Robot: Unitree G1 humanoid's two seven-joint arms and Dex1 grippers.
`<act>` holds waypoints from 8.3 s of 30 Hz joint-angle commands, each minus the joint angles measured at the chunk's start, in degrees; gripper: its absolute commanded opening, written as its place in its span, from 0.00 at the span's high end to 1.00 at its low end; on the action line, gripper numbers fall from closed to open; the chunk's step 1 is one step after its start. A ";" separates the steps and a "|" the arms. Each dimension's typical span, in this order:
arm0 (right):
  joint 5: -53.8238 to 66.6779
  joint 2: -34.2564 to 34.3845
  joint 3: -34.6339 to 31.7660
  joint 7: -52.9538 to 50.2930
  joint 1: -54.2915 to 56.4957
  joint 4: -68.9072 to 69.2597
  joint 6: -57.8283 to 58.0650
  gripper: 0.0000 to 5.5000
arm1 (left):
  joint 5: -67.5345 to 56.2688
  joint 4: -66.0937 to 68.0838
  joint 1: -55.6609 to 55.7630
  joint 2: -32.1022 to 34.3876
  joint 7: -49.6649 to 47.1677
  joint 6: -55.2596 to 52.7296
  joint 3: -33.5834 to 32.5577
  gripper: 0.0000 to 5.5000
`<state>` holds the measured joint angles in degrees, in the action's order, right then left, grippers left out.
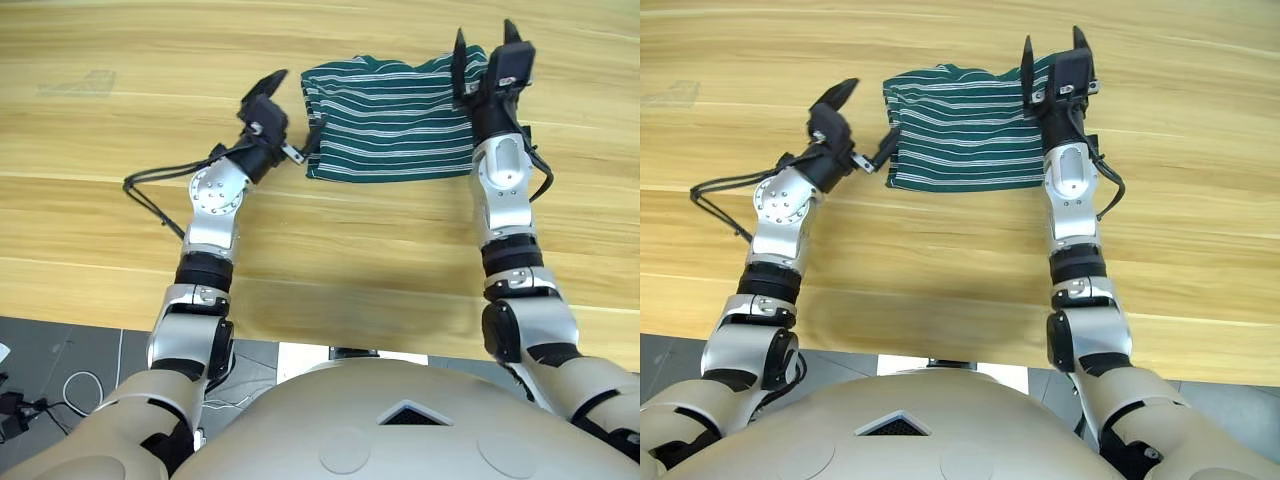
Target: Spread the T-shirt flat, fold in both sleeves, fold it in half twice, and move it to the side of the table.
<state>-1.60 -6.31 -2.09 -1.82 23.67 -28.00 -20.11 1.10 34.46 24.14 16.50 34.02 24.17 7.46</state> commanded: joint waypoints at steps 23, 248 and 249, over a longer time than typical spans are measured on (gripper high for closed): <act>-2.54 -3.20 -4.97 -4.95 -10.16 13.72 5.92 0.42 | -6.77 15.76 -4.68 -9.93 -2.76 -21.66 -8.37 0.22; -36.17 -55.89 26.77 7.63 -24.66 2.02 -41.52 0.42 | 40.01 -0.13 -6.86 22.69 -8.25 35.46 33.63 0.22; -36.07 -55.86 26.81 8.23 -24.52 1.95 -41.68 0.42 | 40.12 0.11 -6.74 22.32 -8.33 35.41 33.95 0.22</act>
<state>-35.95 -61.19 23.81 2.34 0.15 -24.64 -62.43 33.58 30.20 21.96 39.83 20.20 61.35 34.76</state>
